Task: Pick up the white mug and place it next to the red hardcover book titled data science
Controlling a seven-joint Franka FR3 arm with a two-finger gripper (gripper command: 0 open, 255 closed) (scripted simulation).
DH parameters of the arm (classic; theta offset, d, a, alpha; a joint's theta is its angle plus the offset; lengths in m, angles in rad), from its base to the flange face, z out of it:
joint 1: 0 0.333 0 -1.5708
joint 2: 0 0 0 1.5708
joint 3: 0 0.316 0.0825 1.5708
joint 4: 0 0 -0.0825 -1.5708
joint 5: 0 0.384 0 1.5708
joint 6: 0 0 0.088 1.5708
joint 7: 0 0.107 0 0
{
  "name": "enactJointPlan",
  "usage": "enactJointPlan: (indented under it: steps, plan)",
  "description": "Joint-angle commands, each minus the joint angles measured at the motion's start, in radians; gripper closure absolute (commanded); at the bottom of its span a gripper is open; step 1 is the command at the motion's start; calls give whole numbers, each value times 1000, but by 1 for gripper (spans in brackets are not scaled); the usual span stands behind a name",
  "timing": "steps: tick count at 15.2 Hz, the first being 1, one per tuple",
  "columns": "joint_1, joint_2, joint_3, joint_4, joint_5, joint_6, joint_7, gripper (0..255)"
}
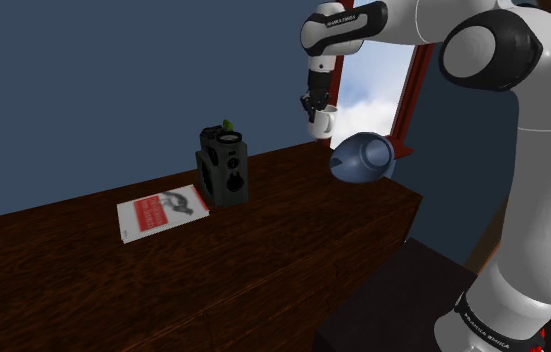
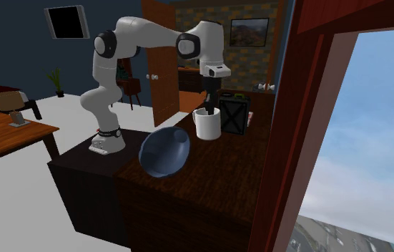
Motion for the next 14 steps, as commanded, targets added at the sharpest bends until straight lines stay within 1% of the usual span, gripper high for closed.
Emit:
enactJointPlan:
  steps: [1, 2, 8, 14]
  plan:
    - [0, 0, 0, 29, 0, -29, 2, 255]
    - [-1, 0, 0, 39, 0, -39, 2, 255]
    - [92, -89, 38, -86, -29, 0, 130, 255]
    - [177, -140, 85, -155, -50, 20, 264, 255]
